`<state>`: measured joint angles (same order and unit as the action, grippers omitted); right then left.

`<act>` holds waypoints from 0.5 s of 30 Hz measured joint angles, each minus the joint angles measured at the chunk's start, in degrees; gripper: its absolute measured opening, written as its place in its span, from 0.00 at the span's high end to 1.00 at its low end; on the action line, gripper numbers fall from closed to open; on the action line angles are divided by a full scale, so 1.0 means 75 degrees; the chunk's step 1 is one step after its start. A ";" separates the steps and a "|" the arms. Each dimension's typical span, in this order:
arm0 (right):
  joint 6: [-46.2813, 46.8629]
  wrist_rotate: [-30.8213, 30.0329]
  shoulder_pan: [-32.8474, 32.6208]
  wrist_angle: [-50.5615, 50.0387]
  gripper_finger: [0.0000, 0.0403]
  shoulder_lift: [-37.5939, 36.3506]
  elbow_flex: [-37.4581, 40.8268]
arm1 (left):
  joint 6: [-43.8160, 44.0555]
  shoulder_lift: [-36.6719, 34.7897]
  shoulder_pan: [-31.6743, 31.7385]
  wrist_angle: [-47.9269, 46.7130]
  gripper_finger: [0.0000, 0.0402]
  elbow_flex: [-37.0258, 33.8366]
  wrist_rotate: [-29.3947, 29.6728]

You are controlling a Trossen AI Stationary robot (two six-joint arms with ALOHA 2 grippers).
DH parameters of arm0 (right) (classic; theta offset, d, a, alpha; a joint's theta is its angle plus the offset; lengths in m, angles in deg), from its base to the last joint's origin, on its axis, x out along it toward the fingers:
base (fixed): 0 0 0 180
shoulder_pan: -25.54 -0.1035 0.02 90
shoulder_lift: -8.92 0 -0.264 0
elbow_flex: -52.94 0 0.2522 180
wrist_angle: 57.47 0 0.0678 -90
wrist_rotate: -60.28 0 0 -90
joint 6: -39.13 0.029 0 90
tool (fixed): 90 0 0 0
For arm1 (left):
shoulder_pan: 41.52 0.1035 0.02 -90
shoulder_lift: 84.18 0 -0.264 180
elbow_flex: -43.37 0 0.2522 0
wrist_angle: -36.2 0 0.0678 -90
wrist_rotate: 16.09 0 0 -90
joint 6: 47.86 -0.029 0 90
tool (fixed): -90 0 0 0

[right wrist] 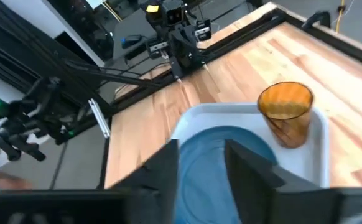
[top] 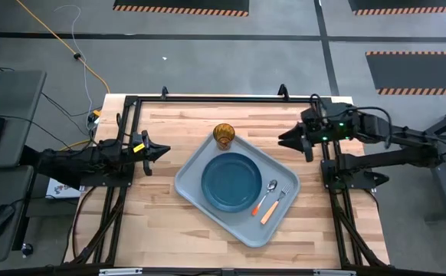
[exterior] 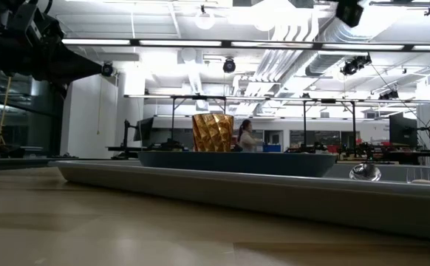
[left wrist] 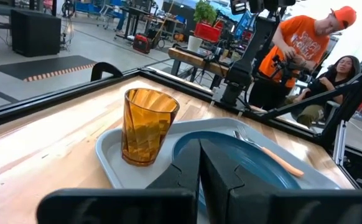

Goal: Pick and place plate/cup/fork/spoon on tray
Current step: Return to Home Position

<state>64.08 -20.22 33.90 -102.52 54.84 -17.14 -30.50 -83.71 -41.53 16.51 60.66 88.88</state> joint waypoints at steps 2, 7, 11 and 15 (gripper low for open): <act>-0.0140 -0.0008 -0.0017 -0.0143 0.81 -0.0304 0.0027 | 0.0000 0.0000 0.0000 0.0002 1.00 0.0000 0.0001; -0.0085 -0.0006 -0.0229 0.0685 0.97 -0.1408 0.1003 | 0.0000 0.0000 0.0000 0.0000 1.00 0.0000 0.0001; 0.0440 -0.0010 -0.0462 0.1736 0.96 -0.2573 0.2489 | 0.0000 0.0000 0.0000 0.0000 1.00 0.0000 0.0001; 0.0853 -0.0007 -0.0525 0.2927 0.99 -0.3677 0.3912 | 0.0000 0.0000 0.0000 0.0000 1.00 0.0000 0.0001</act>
<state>70.48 -20.27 29.96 -80.57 27.27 12.20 -30.50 -83.71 -41.53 16.51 60.66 88.89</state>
